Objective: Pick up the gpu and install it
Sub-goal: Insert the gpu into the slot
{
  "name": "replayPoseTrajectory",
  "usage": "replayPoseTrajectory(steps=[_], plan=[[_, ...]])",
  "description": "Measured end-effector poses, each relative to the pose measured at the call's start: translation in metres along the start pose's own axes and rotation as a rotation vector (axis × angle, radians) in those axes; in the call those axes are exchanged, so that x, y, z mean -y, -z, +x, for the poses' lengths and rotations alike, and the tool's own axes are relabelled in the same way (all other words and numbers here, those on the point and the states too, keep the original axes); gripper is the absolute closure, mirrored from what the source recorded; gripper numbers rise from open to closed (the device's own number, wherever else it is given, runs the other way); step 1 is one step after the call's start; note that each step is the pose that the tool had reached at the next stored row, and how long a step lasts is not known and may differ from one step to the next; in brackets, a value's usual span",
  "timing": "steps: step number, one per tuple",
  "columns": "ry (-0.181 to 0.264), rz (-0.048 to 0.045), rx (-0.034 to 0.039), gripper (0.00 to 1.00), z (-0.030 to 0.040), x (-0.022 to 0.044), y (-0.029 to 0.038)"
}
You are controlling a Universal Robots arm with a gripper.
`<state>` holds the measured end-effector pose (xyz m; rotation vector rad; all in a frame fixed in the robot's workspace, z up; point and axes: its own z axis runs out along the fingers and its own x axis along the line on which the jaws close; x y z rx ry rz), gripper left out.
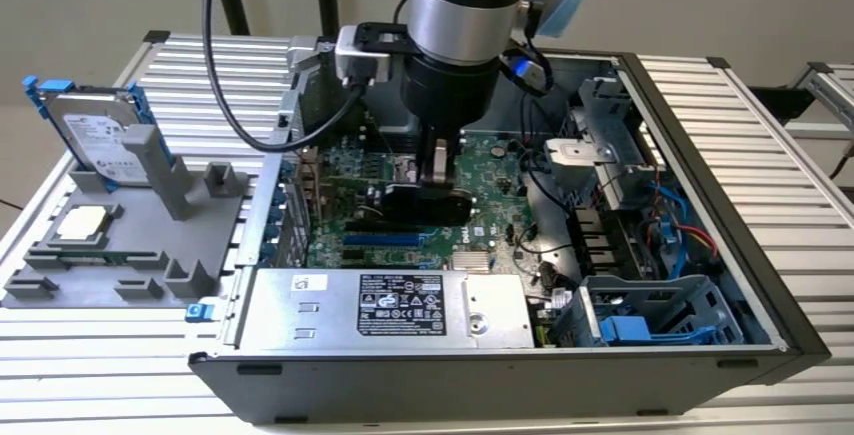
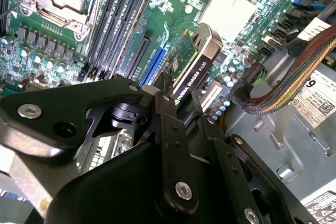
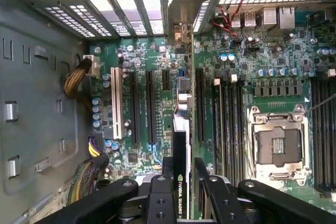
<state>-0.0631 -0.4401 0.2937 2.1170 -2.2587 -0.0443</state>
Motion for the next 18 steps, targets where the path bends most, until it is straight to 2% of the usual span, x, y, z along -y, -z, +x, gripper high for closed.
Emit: replayPoseTrajectory(steps=[18], plan=[[0.000, 0.0000, 0.0002, 1.00, 0.0000, -0.0011, -0.0027]])
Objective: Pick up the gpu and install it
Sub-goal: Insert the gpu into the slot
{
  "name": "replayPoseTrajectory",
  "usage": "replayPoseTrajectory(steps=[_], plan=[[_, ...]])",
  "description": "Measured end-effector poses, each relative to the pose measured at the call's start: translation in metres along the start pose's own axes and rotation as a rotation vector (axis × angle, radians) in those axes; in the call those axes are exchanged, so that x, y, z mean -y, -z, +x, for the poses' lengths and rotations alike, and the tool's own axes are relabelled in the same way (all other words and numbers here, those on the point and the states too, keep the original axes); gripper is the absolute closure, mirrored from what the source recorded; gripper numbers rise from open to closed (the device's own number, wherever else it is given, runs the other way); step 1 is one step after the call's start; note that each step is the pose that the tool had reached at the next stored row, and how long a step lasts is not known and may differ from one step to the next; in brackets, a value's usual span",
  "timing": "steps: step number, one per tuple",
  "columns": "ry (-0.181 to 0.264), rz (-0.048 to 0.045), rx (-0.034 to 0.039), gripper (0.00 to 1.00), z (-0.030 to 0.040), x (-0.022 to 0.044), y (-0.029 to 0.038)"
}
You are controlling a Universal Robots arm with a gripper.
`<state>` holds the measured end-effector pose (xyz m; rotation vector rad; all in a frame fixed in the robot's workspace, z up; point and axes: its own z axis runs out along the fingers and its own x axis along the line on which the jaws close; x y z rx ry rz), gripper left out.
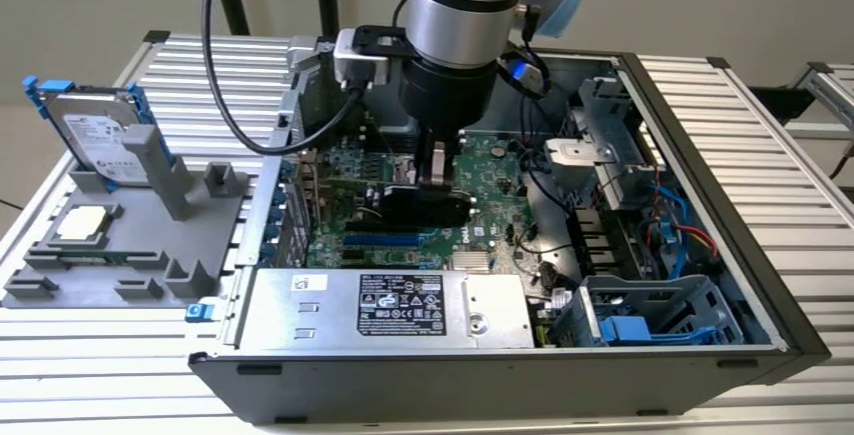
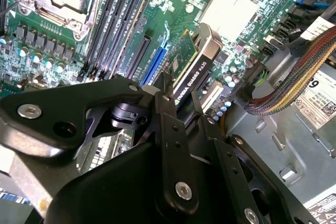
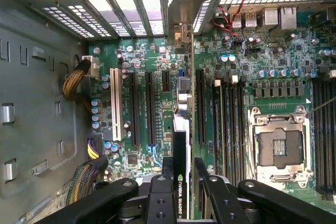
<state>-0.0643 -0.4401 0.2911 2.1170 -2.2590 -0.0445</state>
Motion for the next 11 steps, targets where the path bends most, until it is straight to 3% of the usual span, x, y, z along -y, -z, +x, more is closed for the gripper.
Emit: replayPoseTrajectory(steps=[11], plan=[[0.000, 0.0001, 0.0000, 1.00, 0.0002, -0.0038, -0.0022]])
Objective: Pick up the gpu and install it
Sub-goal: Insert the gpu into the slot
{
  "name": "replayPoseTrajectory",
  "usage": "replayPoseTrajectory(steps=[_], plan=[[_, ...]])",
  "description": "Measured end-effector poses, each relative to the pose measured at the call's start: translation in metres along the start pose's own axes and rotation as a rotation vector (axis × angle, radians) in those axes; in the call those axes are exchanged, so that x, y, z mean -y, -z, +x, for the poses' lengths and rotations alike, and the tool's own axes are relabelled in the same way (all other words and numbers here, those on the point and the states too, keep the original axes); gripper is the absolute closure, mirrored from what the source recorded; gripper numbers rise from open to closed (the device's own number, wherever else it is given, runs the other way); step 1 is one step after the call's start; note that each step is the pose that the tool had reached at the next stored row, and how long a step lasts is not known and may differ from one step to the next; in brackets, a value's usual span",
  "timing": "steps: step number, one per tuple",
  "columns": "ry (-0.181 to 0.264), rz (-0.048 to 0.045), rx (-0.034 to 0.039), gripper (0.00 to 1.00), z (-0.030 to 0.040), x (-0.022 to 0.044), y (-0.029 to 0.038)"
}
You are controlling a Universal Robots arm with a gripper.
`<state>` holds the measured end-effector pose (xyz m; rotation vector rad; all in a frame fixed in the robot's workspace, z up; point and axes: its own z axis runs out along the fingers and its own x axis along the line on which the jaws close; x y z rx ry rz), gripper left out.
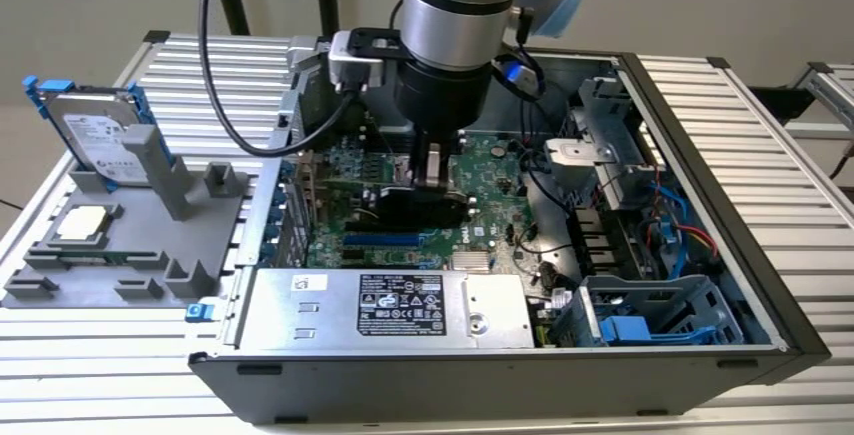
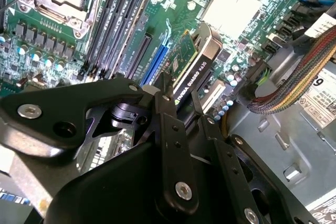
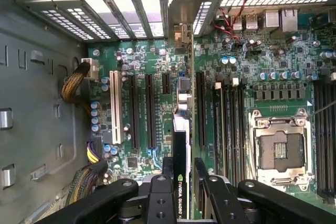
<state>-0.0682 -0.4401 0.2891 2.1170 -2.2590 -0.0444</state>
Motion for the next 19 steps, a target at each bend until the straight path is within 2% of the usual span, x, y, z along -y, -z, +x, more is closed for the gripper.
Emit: replayPoseTrajectory(steps=[11, 19], plan=[[0.000, 0.0002, 0.0002, 1.00, 0.0003, -0.0045, -0.0031], [0.000, 0.0003, 0.0002, 1.00, 0.0005, -0.0089, -0.0078]])
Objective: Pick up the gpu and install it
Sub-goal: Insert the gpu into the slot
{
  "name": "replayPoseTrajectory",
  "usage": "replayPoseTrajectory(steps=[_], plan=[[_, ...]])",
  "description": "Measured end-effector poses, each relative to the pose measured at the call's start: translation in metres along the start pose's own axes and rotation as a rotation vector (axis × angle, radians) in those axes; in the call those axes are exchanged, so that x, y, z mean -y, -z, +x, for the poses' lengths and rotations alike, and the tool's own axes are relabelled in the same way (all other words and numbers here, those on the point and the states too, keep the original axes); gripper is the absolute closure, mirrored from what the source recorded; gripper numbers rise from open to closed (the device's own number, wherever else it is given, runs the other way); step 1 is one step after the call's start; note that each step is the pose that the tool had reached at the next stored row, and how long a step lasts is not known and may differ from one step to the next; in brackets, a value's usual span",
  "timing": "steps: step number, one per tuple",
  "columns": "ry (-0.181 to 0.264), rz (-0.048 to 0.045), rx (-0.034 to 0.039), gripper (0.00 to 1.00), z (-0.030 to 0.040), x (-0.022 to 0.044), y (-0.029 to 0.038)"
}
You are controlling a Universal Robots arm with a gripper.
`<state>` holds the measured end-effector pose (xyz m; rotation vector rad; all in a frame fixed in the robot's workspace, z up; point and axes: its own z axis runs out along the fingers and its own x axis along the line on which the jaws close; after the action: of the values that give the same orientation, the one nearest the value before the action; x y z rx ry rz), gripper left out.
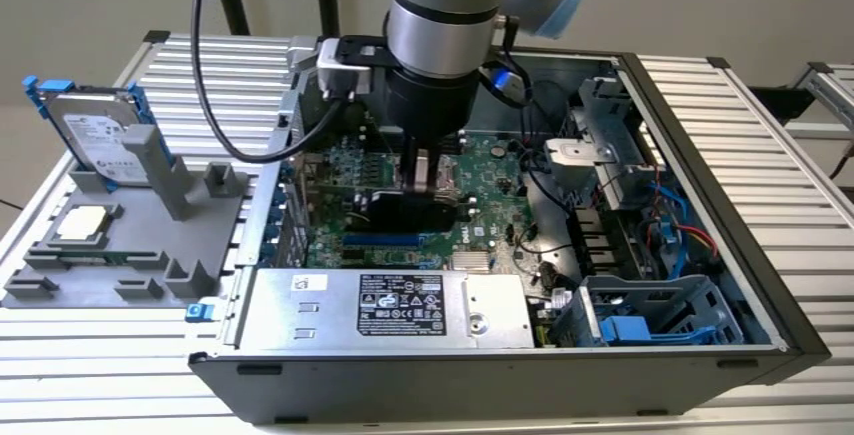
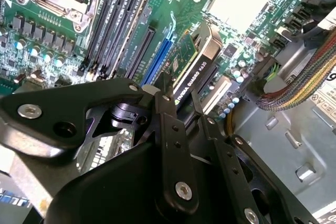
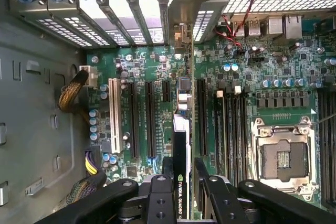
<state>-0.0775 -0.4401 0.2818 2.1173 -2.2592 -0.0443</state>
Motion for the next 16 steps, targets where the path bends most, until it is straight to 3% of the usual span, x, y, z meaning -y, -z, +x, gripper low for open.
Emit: replayPoseTrajectory(steps=[5, 16], plan=[[0.000, 0.0066, 0.0003, 1.00, 0.0002, -0.0023, -0.0034], [0.000, 0.0095, 0.0006, 1.00, 0.0002, -0.0050, -0.0101]])
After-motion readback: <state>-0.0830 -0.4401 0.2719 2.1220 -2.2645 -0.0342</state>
